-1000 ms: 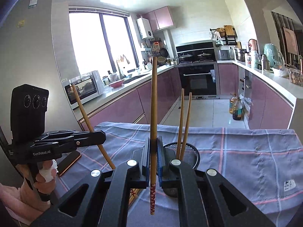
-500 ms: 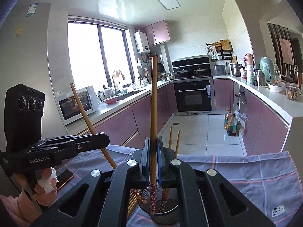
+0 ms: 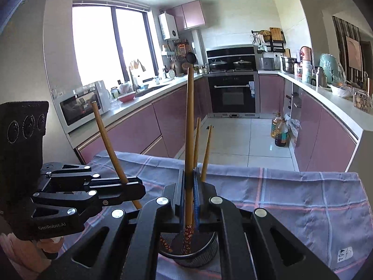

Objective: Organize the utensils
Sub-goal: 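Lift the left gripper's chopstick into the mesh holder while the right gripper inserts its own, then open the left gripper to drop its chopstick while the right gripper releases its own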

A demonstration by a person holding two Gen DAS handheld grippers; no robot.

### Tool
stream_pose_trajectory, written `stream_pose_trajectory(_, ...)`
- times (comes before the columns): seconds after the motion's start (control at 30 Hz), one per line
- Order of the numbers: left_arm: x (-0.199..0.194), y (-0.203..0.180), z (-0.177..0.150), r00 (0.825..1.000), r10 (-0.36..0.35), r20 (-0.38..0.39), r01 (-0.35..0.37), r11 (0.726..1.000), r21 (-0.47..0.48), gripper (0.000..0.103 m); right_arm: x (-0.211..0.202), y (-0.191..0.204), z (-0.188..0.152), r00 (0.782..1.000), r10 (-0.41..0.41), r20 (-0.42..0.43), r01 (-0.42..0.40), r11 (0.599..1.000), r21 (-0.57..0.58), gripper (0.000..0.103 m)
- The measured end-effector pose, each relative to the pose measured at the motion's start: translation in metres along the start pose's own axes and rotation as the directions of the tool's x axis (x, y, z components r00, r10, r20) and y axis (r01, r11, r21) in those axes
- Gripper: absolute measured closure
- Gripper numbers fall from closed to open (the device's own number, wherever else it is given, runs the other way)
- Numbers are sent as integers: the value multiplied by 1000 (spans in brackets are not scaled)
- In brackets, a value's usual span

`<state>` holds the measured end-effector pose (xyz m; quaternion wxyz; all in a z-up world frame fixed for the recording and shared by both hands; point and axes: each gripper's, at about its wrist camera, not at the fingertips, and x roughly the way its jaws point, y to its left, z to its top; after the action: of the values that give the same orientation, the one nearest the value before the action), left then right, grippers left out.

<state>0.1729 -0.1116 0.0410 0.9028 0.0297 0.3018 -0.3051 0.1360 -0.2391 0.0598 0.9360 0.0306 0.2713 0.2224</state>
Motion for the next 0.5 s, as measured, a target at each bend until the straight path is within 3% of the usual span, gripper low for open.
stream_pose_trajectory(0.2,25,8,-7,998,-9,-69,8,1000,-10,96,23,-4,-10,992,-4,-123,5,1000,10,97)
stream_pose_trajectory(0.43,48,22,-5,995,18,-96,-22,999,-42,95,32,-4,-12,992,-15,-127,20,999,33,96)
stream_pose_trajectory(0.5,50,25,-6,995,23,-96,-28,998,-50,92,33,-7,-10,993,-23,-119,29,999,43,89)
